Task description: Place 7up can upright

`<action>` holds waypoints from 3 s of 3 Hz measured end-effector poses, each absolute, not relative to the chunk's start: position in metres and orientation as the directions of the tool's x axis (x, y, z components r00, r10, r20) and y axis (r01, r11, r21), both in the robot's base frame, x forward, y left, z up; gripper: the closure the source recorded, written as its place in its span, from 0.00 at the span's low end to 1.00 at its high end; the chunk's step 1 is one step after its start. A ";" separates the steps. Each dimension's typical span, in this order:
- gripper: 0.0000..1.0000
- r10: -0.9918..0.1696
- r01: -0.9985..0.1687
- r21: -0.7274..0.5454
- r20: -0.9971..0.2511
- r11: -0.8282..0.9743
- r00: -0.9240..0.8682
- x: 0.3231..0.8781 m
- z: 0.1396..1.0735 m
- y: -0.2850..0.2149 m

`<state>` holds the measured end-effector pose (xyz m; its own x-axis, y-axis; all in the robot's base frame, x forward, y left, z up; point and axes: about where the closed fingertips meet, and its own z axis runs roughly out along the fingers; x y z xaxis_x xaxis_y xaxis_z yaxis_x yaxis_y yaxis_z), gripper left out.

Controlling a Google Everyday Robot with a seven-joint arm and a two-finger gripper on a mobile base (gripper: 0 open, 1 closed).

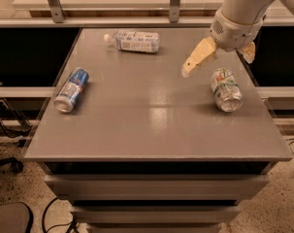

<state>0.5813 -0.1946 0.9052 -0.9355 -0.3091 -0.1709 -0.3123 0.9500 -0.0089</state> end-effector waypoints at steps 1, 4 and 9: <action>0.00 -0.190 -0.197 0.038 -0.137 0.980 -0.972 0.588 0.883 -0.190; 0.17 -0.023 -0.029 0.119 -0.053 0.993 -0.998 0.594 0.835 -0.192; 1.00 -0.285 -0.350 0.181 -0.306 0.919 -0.908 0.601 0.893 -0.162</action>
Offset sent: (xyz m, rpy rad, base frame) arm 0.0095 0.0099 -0.0640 0.1135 0.1478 -0.3070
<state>0.6013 -0.1617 0.8929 -0.9082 -0.2854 -0.3062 -0.3500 0.9191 0.1812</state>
